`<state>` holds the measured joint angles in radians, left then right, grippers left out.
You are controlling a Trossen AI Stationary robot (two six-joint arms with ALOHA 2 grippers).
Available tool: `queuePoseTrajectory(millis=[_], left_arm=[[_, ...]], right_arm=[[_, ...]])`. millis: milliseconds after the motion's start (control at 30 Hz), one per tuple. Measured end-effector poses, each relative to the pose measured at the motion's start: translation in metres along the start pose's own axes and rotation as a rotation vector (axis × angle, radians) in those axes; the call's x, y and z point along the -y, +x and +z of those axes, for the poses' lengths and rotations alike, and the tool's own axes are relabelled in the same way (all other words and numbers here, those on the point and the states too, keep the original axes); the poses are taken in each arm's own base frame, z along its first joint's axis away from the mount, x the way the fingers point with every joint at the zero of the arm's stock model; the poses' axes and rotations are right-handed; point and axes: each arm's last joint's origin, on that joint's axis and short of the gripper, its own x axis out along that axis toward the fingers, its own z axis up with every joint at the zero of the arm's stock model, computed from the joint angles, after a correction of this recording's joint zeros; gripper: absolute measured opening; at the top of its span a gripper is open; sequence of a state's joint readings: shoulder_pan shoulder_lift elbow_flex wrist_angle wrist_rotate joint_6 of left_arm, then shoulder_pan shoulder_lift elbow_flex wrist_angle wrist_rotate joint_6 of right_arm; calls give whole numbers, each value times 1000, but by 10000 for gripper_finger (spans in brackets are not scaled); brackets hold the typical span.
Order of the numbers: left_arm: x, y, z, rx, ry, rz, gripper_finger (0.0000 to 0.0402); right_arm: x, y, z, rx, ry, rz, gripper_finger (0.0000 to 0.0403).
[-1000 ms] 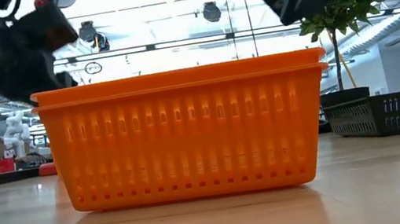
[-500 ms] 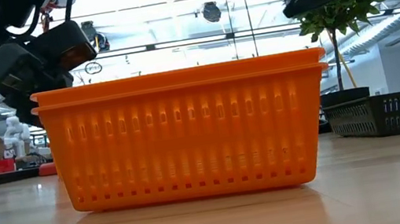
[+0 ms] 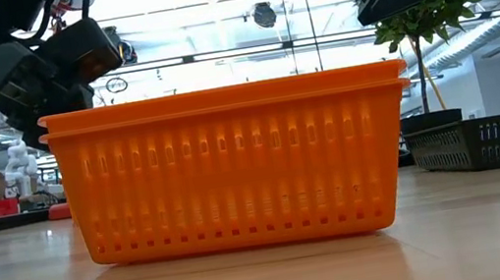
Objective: Stack baskets by color
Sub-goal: Stack the right green bin on top of the left green bin, then stack the top orange bin on top of the bottom orange bin
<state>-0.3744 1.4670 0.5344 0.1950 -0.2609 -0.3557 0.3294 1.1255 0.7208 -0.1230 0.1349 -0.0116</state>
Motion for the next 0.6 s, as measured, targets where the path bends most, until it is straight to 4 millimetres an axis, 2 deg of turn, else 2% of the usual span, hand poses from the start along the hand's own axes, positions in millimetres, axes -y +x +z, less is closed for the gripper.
queuePoseTrajectory(millis=[167,600], left_arm=[[2,0,4,42,40,-23,101],[3,0,3,23,94,-64,101]], right_arm=[[0,0,0,0,0,0,81],[0,0,0,0,0,0,81]])
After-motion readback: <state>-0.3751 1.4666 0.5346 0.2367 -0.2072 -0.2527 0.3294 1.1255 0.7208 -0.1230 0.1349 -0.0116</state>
